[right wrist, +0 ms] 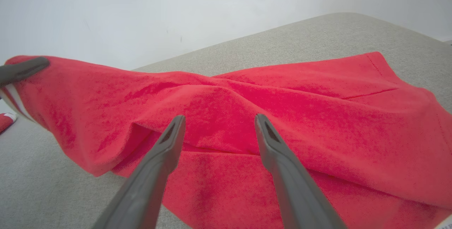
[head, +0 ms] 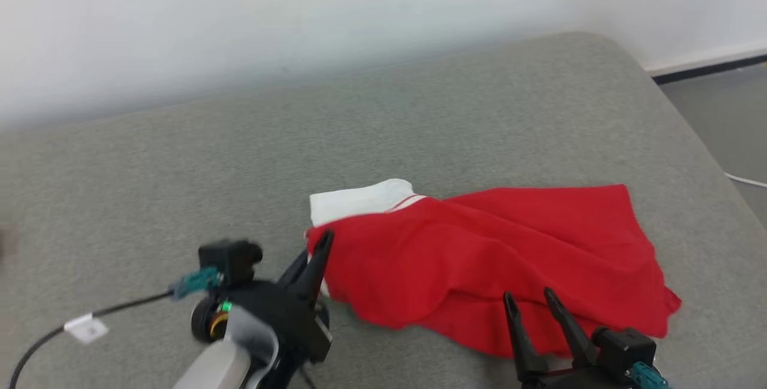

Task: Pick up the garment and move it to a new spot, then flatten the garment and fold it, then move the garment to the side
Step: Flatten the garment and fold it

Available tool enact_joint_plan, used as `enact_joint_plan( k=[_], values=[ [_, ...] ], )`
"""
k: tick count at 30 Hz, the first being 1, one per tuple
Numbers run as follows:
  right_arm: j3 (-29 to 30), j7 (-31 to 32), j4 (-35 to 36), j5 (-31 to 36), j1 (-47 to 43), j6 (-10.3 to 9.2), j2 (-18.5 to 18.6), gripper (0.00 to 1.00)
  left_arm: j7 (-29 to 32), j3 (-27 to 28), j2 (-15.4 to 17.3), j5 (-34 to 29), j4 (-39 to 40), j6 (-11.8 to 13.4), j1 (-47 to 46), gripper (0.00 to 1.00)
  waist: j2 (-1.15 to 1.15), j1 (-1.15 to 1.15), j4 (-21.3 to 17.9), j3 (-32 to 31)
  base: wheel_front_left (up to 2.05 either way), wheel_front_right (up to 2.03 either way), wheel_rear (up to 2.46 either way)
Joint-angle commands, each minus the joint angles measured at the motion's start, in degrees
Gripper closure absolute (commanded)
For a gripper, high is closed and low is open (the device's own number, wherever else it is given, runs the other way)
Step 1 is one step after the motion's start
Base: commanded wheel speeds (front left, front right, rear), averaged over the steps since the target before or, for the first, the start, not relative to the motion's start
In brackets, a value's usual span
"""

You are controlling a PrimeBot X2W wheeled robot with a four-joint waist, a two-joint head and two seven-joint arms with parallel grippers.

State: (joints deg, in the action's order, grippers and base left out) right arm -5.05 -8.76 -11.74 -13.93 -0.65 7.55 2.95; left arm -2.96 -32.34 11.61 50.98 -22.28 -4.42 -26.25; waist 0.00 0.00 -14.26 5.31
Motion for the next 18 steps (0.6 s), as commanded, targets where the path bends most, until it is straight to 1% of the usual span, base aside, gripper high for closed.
enact_joint_plan(
  k=[1,5,7,12,14,15,16,17,18],
  values=[
    [0.0,0.1,0.3,0.4,-0.6,-0.12,-0.1,0.0,0.4,0.2,0.7,0.9,1.0,0.5,1.7,1.0,0.0,0.0,3.2,-0.4,0.0,0.0,0.0],
    [-0.1,0.4,0.8,0.1,-0.6,-0.12,-0.1,0.0,0.7,1.2,3.3,1.6,5.1,3.5,8.0,1.0,0.0,0.0,5.1,-0.4,0.0,0.0,0.0],
    [-0.2,0.6,1.0,0.1,-0.4,-0.12,-0.1,0.0,0.6,1.4,4.8,0.9,6.4,5.1,10.2,1.0,0.0,0.0,5.8,-0.2,0.0,0.0,0.0],
    [0.3,0.8,1.5,0.2,0.2,-0.12,-0.1,0.0,0.3,1.5,6.8,-0.5,8.1,8.2,13.6,1.0,0.0,0.0,7.3,0.7,0.0,0.0,0.0],
    [0.4,0.8,1.6,0.3,0.5,-0.12,-0.1,0.0,-0.1,1.7,7.0,-0.8,8.2,9.3,14.4,1.0,0.0,0.0,7.6,1.1,0.0,0.0,0.0],
    [0.5,0.8,1.6,0.3,0.6,-0.12,-0.1,0.0,-0.5,1.9,7.1,-1.0,8.2,10.0,14.7,0.86,0.0,0.0,7.8,1.3,0.0,0.0,0.0],
    [0.6,0.8,1.7,0.3,0.7,-0.12,-0.1,0.0,-1.0,2.1,7.3,-1.3,8.1,10.6,15.0,0.19,0.0,0.0,7.9,1.4,0.0,0.0,0.0],
    [0.6,0.7,1.7,0.2,0.8,-0.12,-0.1,0.0,-1.2,2.1,7.4,-1.7,7.8,11.1,15.3,0.0,0.0,0.0,8.0,1.6,0.0,0.0,0.0],
    [0.7,0.6,1.7,0.2,0.8,-0.12,-0.1,0.0,-1.5,2.1,7.5,-2.0,7.6,11.7,15.7,0.0,0.0,0.0,8.1,1.7,0.0,0.0,0.0]
  ],
)
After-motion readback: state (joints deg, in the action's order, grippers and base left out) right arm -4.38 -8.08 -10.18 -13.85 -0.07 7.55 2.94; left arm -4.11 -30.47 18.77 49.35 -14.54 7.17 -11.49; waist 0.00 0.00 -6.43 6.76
